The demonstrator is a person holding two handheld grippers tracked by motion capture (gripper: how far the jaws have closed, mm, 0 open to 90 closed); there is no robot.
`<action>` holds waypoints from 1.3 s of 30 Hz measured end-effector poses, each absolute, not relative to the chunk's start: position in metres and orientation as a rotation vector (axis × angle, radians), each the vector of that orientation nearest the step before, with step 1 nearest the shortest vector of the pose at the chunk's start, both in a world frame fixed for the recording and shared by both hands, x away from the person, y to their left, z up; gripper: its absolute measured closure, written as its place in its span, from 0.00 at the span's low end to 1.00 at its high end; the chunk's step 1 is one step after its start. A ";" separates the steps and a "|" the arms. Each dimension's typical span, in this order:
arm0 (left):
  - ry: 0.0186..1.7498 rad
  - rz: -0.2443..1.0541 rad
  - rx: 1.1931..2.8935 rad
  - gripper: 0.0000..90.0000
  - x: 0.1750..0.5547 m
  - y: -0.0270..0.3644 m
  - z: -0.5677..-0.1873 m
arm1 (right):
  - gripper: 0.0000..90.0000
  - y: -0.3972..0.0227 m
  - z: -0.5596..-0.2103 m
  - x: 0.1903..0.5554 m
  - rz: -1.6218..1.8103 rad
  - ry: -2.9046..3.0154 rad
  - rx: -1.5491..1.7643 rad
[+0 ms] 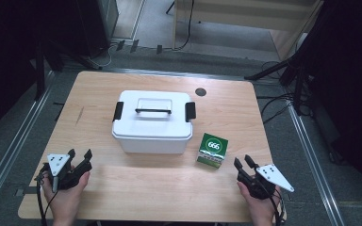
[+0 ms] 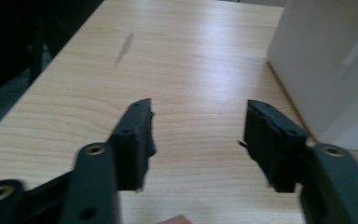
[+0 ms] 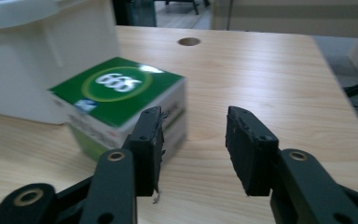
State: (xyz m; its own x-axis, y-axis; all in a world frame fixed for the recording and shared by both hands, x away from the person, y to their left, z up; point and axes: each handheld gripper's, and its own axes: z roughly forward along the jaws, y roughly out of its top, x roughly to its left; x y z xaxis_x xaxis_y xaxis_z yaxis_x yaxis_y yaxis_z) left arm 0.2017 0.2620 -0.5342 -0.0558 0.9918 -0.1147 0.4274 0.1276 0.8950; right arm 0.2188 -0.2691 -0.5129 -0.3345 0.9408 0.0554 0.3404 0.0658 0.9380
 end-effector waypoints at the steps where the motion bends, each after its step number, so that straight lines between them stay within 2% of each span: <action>1: 1.607 0.892 1.413 0.54 0.202 0.262 -0.534 | 0.66 -0.265 -0.512 0.220 1.269 1.759 1.269; 2: 1.582 0.879 1.423 0.60 0.205 0.257 -0.531 | 0.68 -0.256 -0.509 0.221 1.265 1.782 1.246; 7: 1.512 0.805 1.462 0.77 0.215 0.244 -0.524 | 0.78 -0.225 -0.498 0.229 1.305 1.833 1.192; 12: 1.479 0.755 1.498 0.90 0.226 0.235 -0.518 | 0.86 -0.191 -0.484 0.242 1.354 1.887 1.120; 15: 1.458 0.736 1.520 0.94 0.231 0.230 -0.517 | 0.87 -0.178 -0.478 0.248 1.379 1.921 1.065; 20: 1.445 0.706 1.539 0.97 0.236 0.225 -0.518 | 0.86 -0.165 -0.475 0.263 1.365 1.988 1.059; 26: 1.440 0.681 1.546 1.00 0.256 0.217 -0.510 | 0.99 -0.150 -0.487 0.289 1.209 1.957 1.196; 39: 1.401 0.647 1.563 1.00 0.268 0.212 -0.505 | 1.00 -0.129 -0.497 0.296 1.233 2.023 1.210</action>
